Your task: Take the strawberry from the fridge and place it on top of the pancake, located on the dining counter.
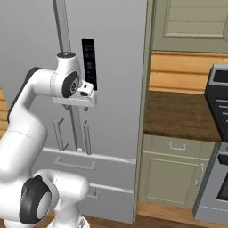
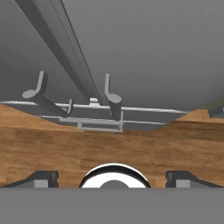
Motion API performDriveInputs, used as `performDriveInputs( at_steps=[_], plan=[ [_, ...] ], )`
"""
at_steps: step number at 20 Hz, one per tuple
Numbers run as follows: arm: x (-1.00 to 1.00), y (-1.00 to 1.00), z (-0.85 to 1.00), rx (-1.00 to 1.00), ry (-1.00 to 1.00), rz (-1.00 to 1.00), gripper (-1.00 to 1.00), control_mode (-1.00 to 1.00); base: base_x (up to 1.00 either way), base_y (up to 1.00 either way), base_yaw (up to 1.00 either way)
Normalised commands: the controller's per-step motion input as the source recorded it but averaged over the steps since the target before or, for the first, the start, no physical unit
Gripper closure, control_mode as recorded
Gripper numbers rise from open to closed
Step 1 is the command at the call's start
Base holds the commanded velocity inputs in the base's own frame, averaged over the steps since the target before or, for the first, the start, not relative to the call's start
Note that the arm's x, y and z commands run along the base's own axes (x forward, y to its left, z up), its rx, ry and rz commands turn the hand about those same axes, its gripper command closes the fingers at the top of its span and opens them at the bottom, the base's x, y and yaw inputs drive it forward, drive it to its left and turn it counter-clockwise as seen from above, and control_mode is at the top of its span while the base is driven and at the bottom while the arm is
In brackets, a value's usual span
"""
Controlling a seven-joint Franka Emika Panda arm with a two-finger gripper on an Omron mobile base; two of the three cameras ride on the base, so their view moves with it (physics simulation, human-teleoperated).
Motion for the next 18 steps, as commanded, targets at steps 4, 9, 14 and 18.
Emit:
performDriveInputs(
  at_steps=[4, 9, 14, 18],
  plan=[
    [0.00, 0.00, 0.00, 0.00, 0.00, 0.00, -1.00, 1.00, -0.09, 0.42, 0.00],
    [0.00, 0.00, 0.00, 0.00, 0.00, 0.00, -1.00, 1.00, 0.00, 0.37, 0.00],
    [0.00, 0.00, 0.00, 0.00, 0.00, 0.00, -1.00, 1.00, -0.16, 0.11, 0.00],
    [0.00, 0.00, 0.00, 0.00, 0.00, 0.00, -1.00, 1.00, -0.72, 0.00, 0.00]
  ],
)
